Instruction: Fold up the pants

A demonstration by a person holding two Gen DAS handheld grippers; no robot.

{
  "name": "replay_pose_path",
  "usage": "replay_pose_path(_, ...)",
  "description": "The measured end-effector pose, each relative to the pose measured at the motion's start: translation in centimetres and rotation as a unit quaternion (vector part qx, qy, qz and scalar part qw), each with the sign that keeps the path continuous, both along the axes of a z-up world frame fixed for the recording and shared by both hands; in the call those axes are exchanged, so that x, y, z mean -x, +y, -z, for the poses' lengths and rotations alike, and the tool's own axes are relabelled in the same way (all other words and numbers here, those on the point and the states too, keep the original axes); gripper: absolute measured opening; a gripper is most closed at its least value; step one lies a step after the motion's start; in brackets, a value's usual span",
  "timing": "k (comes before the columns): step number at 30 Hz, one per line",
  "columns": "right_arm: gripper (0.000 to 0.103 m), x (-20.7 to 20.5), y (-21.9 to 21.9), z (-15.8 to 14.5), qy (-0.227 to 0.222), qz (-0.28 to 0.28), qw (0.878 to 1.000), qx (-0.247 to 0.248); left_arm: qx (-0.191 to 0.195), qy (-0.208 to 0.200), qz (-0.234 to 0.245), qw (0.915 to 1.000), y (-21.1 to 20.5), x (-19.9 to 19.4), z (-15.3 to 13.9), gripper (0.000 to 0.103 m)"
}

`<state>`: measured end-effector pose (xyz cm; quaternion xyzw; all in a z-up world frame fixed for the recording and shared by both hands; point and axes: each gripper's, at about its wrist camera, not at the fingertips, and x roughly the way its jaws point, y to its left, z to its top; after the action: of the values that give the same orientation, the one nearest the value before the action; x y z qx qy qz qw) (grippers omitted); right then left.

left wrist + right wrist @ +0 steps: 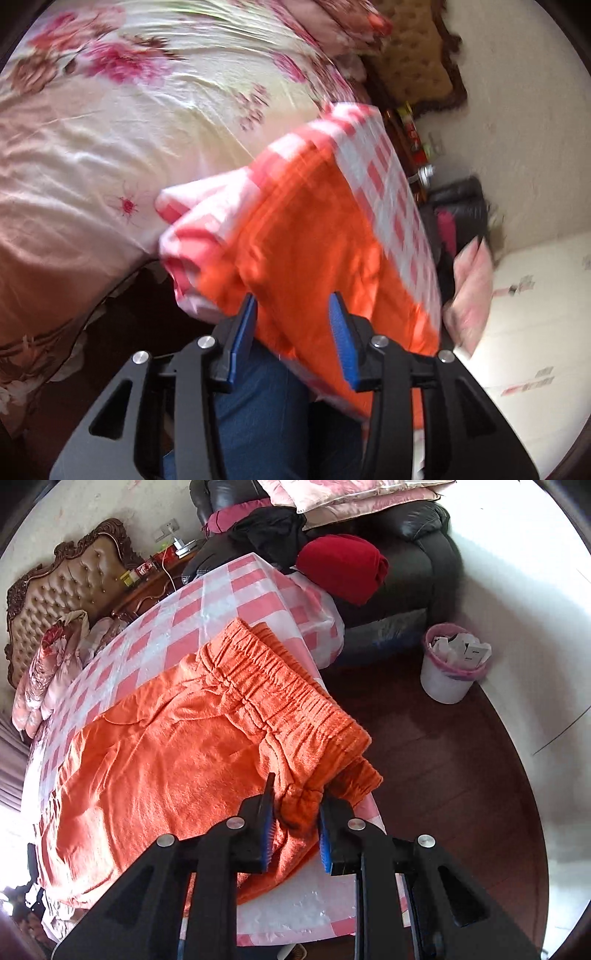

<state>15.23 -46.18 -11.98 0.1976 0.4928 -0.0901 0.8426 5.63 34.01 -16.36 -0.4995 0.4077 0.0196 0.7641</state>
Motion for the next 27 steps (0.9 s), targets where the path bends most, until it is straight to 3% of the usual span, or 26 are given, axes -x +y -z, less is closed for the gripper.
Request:
replay_pose_path(4,0.020,0.0,0.4,-0.1,0.003,-0.001,1.000,0.011,0.032,-0.004,0.014,0.9994,0.8,-1.0,0.8,0.027)
replay_pose_path(5,0.020,-0.1,0.5,-0.1,0.003,-0.001,1.000,0.015,0.025,-0.003,0.018,0.9995,0.7,-1.1,0.6,0.012)
replay_pose_path(6,0.020,-0.1,0.5,-0.2,0.004,-0.001,1.000,0.016,0.003,0.000,0.025,0.9997,0.6,-1.4,0.1,0.006)
replay_pose_path(11,0.026,-0.2,2.2,-1.1,0.003,-0.017,0.998,0.061,-0.081,-0.002,-0.004,0.9967,1.0,0.3,-3.1,0.006)
replay_pose_path(14,0.026,-0.5,3.0,-0.6,0.008,-0.025,0.996,0.085,-0.094,0.041,0.003,0.9947,0.7,0.5,-1.3,0.006)
replay_pose_path(16,0.027,-0.5,2.9,-0.4,0.007,-0.022,0.996,0.085,-0.081,0.067,0.000,0.9944,0.7,0.5,0.4,0.012)
replay_pose_path(17,0.027,-0.4,2.9,-0.5,0.007,-0.023,0.996,0.086,-0.087,0.075,-0.003,0.9934,0.7,0.6,0.5,0.020)
replay_pose_path(18,0.027,-0.5,2.9,-0.5,0.008,-0.025,0.996,0.089,-0.102,0.076,-0.012,0.9918,1.0,0.8,0.1,0.028)
replay_pose_path(20,0.027,-0.5,2.8,-0.4,0.009,-0.029,0.995,0.092,-0.137,0.054,-0.023,0.9888,1.7,0.6,-1.6,0.029)
replay_pose_path(22,0.028,-0.6,2.7,-0.3,0.011,-0.030,0.995,0.092,-0.186,0.004,-0.013,0.9825,2.3,-0.9,-4.4,0.030)
replay_pose_path(24,0.029,-0.8,2.9,-0.2,0.013,-0.030,0.995,0.099,-0.203,-0.034,0.055,0.9770,1.9,-4.5,-5.9,0.044)
replay_pose_path(25,0.030,-0.8,3.0,-0.2,0.014,-0.030,0.994,0.101,-0.220,-0.039,0.088,0.9708,1.4,-6.1,-6.1,0.044)
replay_pose_path(26,0.030,-0.9,3.0,-0.2,0.014,-0.029,0.994,0.102,-0.261,-0.038,0.115,0.9578,0.8,-7.7,-6.3,0.044)
replay_pose_path(27,0.030,-0.9,3.1,-0.2,0.015,-0.028,0.994,0.102,-0.321,-0.030,0.152,0.9342,-0.2,-9.6,-6.3,0.044)
